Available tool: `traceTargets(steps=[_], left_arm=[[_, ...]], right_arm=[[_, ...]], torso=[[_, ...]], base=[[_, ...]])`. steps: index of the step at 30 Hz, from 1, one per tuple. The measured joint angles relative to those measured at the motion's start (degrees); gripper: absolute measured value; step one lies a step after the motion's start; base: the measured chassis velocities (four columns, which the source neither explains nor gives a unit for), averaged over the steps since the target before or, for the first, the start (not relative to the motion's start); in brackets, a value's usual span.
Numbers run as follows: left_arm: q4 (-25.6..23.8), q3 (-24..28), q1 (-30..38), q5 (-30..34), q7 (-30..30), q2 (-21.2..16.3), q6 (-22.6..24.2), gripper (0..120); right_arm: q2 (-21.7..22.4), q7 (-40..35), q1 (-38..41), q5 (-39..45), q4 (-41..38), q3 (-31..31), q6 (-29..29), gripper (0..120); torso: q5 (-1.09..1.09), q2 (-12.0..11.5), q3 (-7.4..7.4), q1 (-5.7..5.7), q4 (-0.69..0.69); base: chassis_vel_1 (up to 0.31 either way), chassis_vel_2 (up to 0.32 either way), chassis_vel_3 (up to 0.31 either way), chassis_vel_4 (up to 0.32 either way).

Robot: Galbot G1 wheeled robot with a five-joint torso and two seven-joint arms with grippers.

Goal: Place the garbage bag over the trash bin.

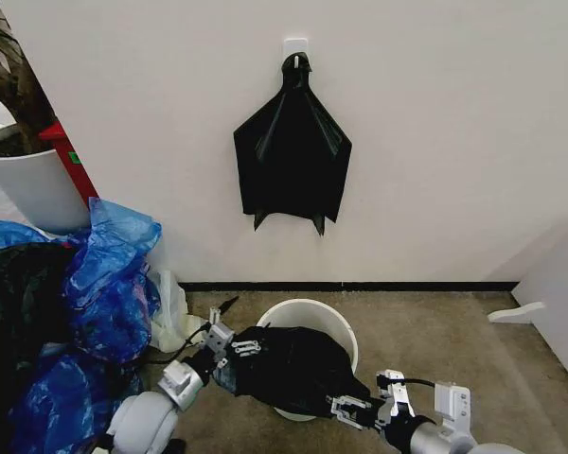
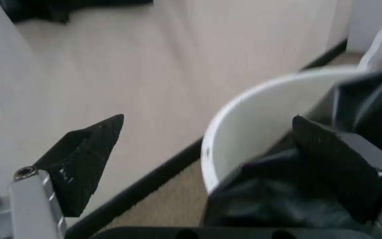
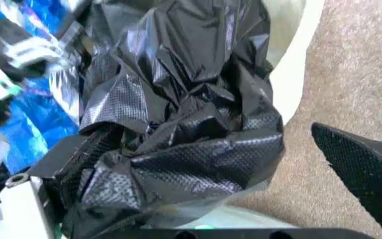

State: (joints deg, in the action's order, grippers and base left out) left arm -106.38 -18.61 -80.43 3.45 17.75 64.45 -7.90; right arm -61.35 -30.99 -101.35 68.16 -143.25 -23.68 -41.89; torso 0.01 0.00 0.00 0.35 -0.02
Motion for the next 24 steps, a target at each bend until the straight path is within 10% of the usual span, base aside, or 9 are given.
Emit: traceTargets(steps=[24], left_arm=[[6.33,0.31,4.05,-5.56,-2.56,-0.23,-0.86,100]], right_arm=[[-0.52,2.59,2.26,13.54,0.00,-13.18,0.11,100]], torso=[[-0.01,0.00,-0.01,0.00,0.01]], base=[[0.000,0.000,0.000,0.000]])
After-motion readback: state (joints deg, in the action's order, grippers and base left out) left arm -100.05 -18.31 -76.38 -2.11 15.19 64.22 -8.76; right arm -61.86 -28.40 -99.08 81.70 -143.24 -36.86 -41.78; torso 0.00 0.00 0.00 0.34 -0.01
